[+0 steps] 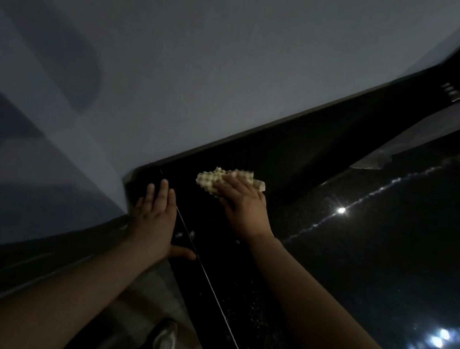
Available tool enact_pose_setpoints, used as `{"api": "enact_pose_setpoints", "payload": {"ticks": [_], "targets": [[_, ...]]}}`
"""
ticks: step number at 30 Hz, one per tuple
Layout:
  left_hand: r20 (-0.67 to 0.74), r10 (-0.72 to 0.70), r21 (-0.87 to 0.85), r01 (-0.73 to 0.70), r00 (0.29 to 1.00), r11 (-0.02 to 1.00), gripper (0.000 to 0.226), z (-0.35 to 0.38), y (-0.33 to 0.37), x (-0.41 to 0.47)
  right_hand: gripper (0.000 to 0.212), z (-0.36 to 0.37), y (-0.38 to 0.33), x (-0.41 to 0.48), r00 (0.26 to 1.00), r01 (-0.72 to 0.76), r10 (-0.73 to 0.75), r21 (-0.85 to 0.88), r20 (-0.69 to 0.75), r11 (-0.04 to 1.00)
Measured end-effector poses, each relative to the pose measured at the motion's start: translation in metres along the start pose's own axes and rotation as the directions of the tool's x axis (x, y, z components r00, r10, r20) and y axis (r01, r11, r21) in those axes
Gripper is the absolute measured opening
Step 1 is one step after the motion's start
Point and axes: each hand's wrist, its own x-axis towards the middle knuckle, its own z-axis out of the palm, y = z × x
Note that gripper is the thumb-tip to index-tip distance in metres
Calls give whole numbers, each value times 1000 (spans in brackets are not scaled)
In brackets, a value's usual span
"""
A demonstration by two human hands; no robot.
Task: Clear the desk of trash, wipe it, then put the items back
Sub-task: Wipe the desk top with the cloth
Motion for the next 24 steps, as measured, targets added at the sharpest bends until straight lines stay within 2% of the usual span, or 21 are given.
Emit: {"api": "enact_pose_setpoints", "payload": {"ticks": [12, 21, 24], "targets": [[-40, -8, -21, 7, 999, 1000, 140, 1, 1, -3, 39, 3, 9, -39, 998, -32, 32, -11, -45, 999], [-127, 21, -73, -30, 992, 997, 117, 11, 15, -25, 37, 7, 15, -70, 994, -66, 67, 22, -87, 998], [-119, 73, -81, -83, 990, 993, 113, 18, 25, -37, 37, 7, 19, -83, 995, -65, 67, 29, -75, 997]]}}
